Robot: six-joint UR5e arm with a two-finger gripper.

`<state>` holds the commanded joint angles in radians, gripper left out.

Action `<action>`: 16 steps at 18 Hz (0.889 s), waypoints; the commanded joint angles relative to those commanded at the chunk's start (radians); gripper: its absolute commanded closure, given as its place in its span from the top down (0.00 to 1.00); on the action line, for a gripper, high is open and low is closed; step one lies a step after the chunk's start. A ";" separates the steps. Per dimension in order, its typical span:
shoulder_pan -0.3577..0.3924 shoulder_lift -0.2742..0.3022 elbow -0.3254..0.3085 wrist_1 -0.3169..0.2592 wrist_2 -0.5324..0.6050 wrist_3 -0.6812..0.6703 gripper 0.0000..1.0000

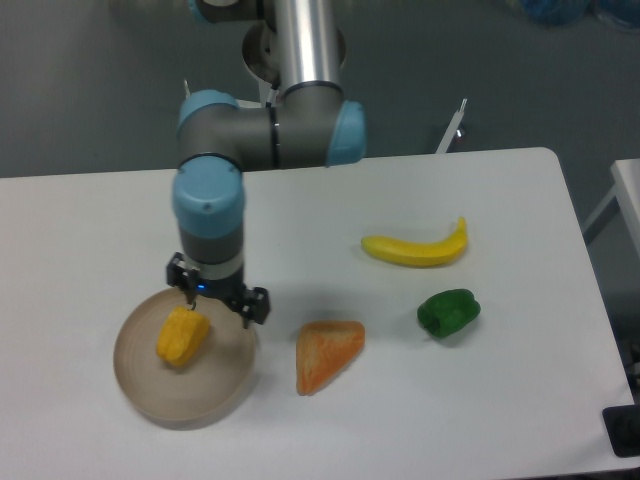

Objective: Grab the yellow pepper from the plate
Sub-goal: 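Lower the gripper onto the yellow pepper and close on it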

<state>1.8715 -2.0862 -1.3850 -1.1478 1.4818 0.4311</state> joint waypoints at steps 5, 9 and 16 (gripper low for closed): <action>-0.025 -0.011 -0.022 0.028 0.008 0.000 1.00; -0.028 -0.015 -0.031 0.030 0.008 0.000 1.00; -0.055 -0.038 -0.037 0.040 0.011 0.000 1.00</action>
<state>1.8162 -2.1245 -1.4220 -1.1075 1.4926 0.4310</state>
